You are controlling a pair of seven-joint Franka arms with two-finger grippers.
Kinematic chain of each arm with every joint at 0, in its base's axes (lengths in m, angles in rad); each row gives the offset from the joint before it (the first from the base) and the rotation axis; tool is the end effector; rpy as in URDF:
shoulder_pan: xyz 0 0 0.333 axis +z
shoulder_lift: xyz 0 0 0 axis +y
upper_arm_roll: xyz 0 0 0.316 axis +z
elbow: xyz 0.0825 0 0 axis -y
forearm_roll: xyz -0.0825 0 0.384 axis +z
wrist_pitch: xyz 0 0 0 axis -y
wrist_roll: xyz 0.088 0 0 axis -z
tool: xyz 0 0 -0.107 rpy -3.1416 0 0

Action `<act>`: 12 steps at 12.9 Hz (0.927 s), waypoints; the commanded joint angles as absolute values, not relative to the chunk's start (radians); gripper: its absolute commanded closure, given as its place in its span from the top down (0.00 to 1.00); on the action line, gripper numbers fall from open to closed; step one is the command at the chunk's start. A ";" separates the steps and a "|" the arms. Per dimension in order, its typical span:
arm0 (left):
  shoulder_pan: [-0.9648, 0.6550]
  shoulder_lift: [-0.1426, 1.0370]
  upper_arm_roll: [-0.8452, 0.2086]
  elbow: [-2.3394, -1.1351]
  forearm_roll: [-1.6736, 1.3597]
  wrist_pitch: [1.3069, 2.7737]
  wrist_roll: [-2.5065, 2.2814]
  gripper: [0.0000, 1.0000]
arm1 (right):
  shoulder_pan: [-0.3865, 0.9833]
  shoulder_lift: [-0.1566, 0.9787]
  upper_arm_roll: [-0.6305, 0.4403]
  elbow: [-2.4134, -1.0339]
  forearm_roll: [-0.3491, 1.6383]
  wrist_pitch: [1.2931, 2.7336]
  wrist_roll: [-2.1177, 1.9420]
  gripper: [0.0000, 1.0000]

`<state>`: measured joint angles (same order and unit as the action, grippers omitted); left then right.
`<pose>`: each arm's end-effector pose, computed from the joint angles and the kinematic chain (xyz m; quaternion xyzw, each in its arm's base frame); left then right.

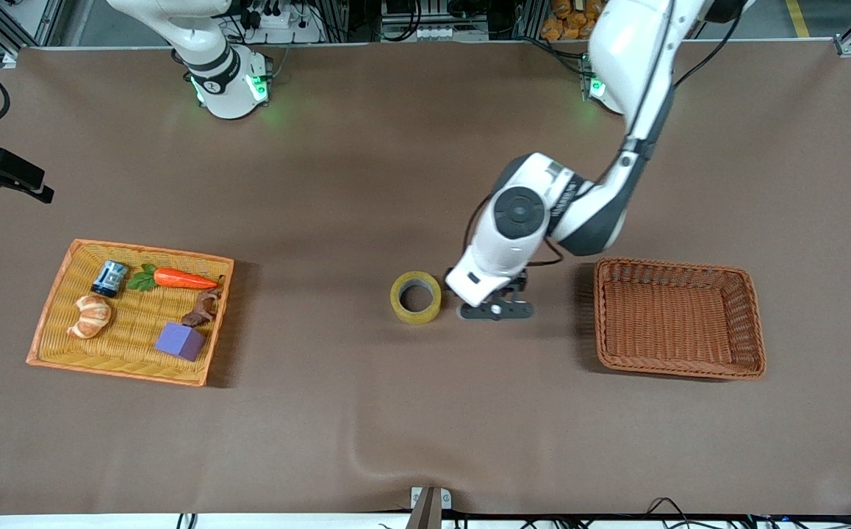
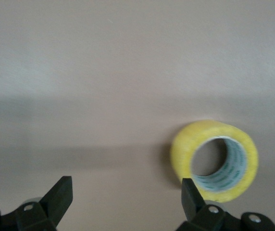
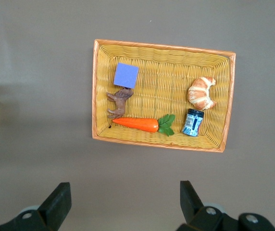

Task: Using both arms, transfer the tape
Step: 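Reach the left gripper to the tape roll at mid-table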

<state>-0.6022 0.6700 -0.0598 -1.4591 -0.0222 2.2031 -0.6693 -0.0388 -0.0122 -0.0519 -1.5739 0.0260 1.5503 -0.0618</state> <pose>0.5771 -0.4405 0.2965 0.9988 0.0170 0.0125 0.0448 0.5466 -0.0471 0.6280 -0.9998 0.0143 0.0047 0.0137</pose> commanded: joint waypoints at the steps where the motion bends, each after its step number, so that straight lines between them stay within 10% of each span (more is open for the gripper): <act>1: -0.640 0.730 -0.049 -1.422 -0.054 2.290 -0.730 1.00 | -0.051 -0.034 -0.043 -1.592 0.018 1.552 -0.069 1.00; 7: -0.692 0.842 -0.048 -1.419 -0.060 2.426 -0.765 0.96 | -0.052 -0.035 -0.043 -1.591 0.018 1.552 -0.069 1.00; 10: -0.698 0.877 -0.048 -1.419 -0.060 2.474 -0.765 0.66 | -0.052 -0.035 -0.044 -1.591 0.018 1.552 -0.069 1.00; 12: -0.698 0.884 -0.048 -1.419 -0.060 2.474 -0.769 0.15 | -0.052 -0.035 -0.043 -1.591 0.017 1.552 -0.069 1.00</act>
<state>-0.6848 0.8669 -0.0593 -1.4456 -0.0391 2.4697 -0.7564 -0.0401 -0.0123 -0.0525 -1.5739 0.0253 1.5507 -0.0618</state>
